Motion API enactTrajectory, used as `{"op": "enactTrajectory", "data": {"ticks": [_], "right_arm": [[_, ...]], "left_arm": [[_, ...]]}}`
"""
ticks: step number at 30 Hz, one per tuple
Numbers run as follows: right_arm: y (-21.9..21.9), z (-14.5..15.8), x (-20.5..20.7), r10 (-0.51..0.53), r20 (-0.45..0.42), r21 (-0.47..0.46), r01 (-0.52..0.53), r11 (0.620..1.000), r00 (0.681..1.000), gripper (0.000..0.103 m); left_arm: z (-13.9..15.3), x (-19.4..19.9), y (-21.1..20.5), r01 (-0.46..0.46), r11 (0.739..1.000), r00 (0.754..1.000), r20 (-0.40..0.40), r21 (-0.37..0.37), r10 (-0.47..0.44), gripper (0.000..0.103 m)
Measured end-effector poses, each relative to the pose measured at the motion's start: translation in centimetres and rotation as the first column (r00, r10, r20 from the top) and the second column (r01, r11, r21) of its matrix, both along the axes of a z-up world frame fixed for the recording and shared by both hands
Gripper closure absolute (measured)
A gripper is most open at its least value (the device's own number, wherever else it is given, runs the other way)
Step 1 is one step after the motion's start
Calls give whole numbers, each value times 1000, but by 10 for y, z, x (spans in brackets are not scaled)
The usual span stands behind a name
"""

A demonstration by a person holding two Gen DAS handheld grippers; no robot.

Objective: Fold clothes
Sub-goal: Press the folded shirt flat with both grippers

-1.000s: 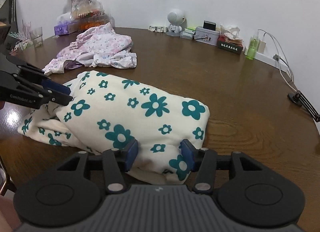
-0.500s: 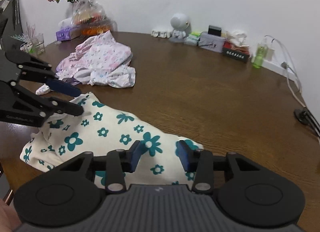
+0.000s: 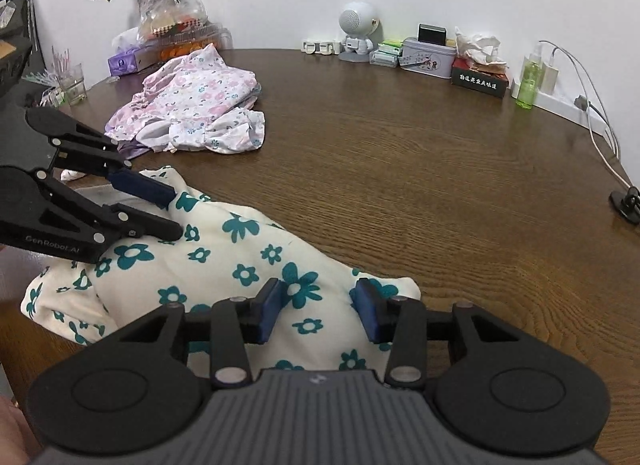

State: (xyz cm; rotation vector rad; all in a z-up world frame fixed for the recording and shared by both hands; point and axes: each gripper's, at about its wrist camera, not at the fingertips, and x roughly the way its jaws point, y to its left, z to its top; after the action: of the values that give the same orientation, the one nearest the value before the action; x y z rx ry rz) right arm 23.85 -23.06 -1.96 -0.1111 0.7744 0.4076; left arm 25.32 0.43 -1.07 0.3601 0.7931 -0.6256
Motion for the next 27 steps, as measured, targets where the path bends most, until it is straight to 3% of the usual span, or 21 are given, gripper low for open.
{"op": "enactTrajectory", "data": {"ticks": [5, 9, 17, 21, 25, 27], "right_arm": [[-7, 8, -4, -13, 8, 49, 12, 999, 1000, 62], [-13, 29, -28, 4, 67, 108, -11, 994, 998, 56], [4, 4, -44, 24, 11, 57, -25, 998, 1000, 52], [13, 3, -51, 19, 39, 13, -20, 1000, 999, 51], [-16, 26, -61, -41, 40, 138, 35, 990, 998, 42], [-37, 35, -64, -94, 34, 202, 86, 976, 995, 35]], "left_arm": [[19, -5, 8, -7, 999, 1000, 18, -37, 8, 70], [37, -22, 24, 3, 997, 998, 63, -73, 2, 64], [0, -36, 30, -25, 999, 1000, 5, -32, 25, 64], [4, -39, 32, -44, 998, 999, 14, -35, 45, 64], [21, -49, 36, -47, 997, 997, 65, -55, 50, 47], [29, -52, 37, -43, 995, 996, 78, -88, 50, 46]]}}
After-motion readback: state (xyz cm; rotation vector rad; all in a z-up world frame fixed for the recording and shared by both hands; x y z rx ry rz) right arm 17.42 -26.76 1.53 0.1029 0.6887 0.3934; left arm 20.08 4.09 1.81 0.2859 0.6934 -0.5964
